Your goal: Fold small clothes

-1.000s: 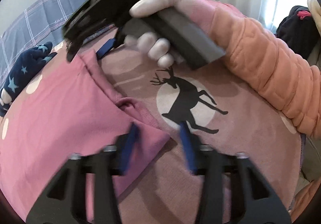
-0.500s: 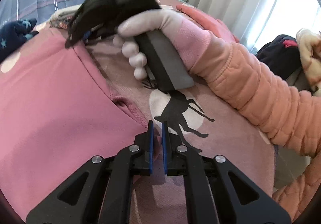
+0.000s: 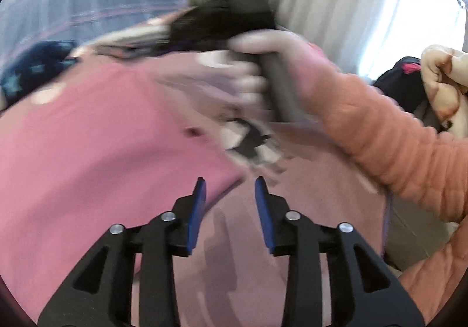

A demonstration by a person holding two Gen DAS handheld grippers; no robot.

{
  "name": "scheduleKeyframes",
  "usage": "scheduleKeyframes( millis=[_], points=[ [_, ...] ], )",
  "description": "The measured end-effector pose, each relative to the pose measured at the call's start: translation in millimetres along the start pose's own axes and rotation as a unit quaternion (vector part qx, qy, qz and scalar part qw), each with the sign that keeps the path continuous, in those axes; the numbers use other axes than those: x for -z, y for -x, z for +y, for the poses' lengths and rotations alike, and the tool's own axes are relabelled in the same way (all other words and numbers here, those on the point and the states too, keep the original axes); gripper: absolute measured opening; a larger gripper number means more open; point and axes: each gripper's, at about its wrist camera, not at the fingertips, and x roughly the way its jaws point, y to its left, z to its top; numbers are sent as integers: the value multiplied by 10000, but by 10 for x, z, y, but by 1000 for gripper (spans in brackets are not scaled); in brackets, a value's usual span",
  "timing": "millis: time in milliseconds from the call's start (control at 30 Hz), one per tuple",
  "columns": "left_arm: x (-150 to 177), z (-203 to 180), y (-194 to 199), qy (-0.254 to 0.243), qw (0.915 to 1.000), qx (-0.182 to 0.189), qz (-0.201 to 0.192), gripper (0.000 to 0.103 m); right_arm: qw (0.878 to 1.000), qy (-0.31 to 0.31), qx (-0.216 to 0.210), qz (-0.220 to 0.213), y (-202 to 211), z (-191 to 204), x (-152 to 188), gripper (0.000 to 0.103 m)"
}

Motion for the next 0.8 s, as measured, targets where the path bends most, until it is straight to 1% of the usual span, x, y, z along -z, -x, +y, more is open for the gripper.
scheduleKeyframes(
  millis=[33, 67, 100, 133, 167, 200, 233, 300, 333, 367, 400, 467, 533, 567, 600, 633, 700, 767, 800],
  points=[
    [59, 64, 103, 142, 9998, -127, -56, 36, 9997, 221, -24, 34, 105, 144, 71, 15],
    [145, 184, 257, 389, 9987, -290, -161, 36, 9991, 417, -4, 58, 169, 266, 140, 20],
    [205, 286, 368, 596, 9970, -416, -252, 36, 9972, 734, 49, 93, 239, 458, 221, 23],
    [327, 452, 565, 960, 9926, -633, -397, 36, 9956, 925, 72, 118, 281, 583, 278, 25],
    [410, 576, 700, 1208, 9885, -767, -492, 36, 9934, 1136, 82, 154, 314, 733, 333, 27],
    [510, 686, 853, 1503, 9824, -926, -618, 36, 9914, 1295, 70, 190, 346, 864, 380, 28],
    [636, 812, 1016, 1772, 9754, -1076, -745, 36, 9891, 1455, 30, 245, 345, 1039, 422, 29],
    [924, 1104, 1414, 2342, 9546, -1529, -1025, 36, 9841, 1742, -92, 321, 311, 1377, 468, 32],
    [1027, 1211, 1546, 2507, 9467, -1692, -1105, 36, 9820, 1854, -118, 336, 278, 1502, 481, 34],
    [1187, 1350, 1732, 2757, 9342, -1907, -1219, 36, 9789, 2004, -143, 366, 233, 1664, 502, 36],
    [1304, 1441, 1872, 2922, 9258, -2018, -1299, 36, 9762, 2124, -178, 412, 177, 1830, 520, 36],
    [1575, 1620, 2108, 3253, 9079, -2188, -1485, 36, 9723, 2266, -258, 515, 80, 2083, 564, 37],
    [1757, 1829, 2214, 3565, 8956, -2119, -1610, 36, 9675, 2420, -342, 648, -92, 2367, 590, 39],
    [1812, 1928, 2235, 3678, 8919, -2056, -1642, 36, 9650, 2496, -370, 710, -183, 2511, 605, 39],
    [1855, 2006, 2216, 3755, 8902, -1974, -1663, 36, 9618, 2588, -398, 794, -312, 2689, 623, 39],
    [1893, 2079, 2207, 3797, 8905, -1871, -1669, 36, 9598, 2642, -416, 856, -403, 2816, 631, 39],
    [1808, 2240, 2098, 3751, 8991, -1562, -1628, 36, 9560, 2722, -469, 990, -579, 3049, 661, 39],
    [1669, 2420, 1952, 3603, 9103, -1361, -1520, 37, 9515, 2807, -538, 1138, -810, 3310, 663, 39],
    [1627, 2477, 1901, 3544, 9140, -1326, -1460, 37, 9494, 2856, -549, 1186, -908, 3419, 656, 39]
  ],
)
